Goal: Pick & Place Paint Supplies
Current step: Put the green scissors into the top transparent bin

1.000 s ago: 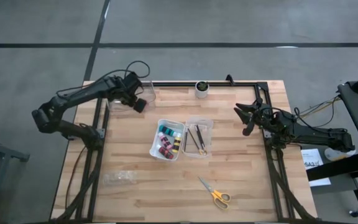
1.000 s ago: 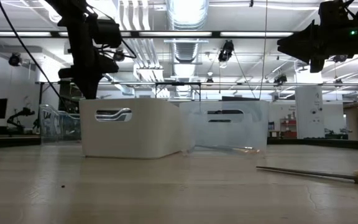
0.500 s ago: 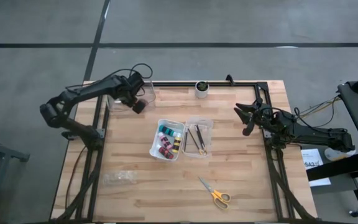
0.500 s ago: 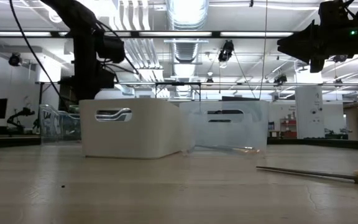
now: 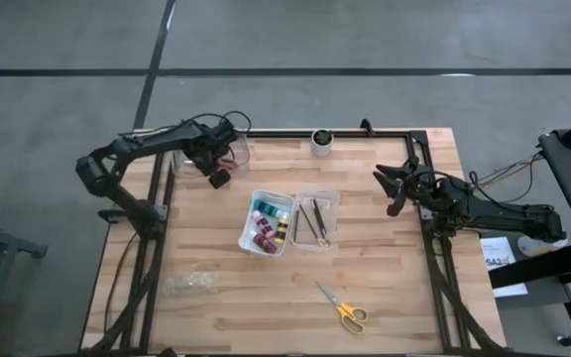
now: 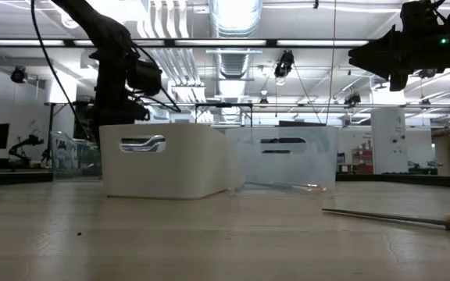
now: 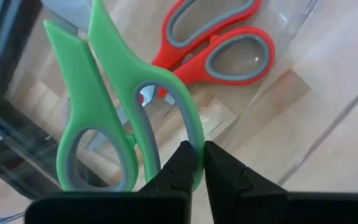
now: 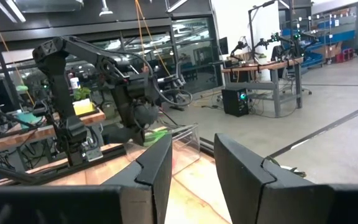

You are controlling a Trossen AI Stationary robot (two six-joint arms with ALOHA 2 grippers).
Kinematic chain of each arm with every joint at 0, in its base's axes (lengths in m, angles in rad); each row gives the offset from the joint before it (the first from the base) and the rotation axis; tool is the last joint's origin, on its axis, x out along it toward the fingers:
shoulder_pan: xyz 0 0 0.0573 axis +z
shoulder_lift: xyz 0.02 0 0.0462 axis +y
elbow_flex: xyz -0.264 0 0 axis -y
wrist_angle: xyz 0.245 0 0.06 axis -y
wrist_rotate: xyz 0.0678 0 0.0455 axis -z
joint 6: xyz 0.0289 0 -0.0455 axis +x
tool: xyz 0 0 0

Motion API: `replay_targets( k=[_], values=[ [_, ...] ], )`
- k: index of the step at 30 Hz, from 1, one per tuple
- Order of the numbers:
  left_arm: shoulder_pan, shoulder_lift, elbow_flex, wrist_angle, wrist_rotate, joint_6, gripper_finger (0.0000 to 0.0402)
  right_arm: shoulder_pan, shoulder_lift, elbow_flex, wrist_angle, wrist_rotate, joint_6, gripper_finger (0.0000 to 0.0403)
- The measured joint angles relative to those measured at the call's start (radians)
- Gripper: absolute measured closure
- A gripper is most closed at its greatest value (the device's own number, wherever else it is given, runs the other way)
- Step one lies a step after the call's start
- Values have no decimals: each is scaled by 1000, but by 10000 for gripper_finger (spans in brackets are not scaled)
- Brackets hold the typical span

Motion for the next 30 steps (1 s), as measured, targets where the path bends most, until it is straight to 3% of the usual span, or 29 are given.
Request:
replay_targets(
  k=[12, 19, 30],
  values=[
    [-7, -141, -1, 8, -7, 121, 374, 0, 0, 0, 0, 0, 0, 285],
    [-13, -143, -56, 7, 61, 316, 374, 0, 0, 0, 0, 0, 0, 285],
    [-13, -143, -112, 39, 69, 295, 370, 0, 0, 0, 0, 0, 0, 285]
  ],
)
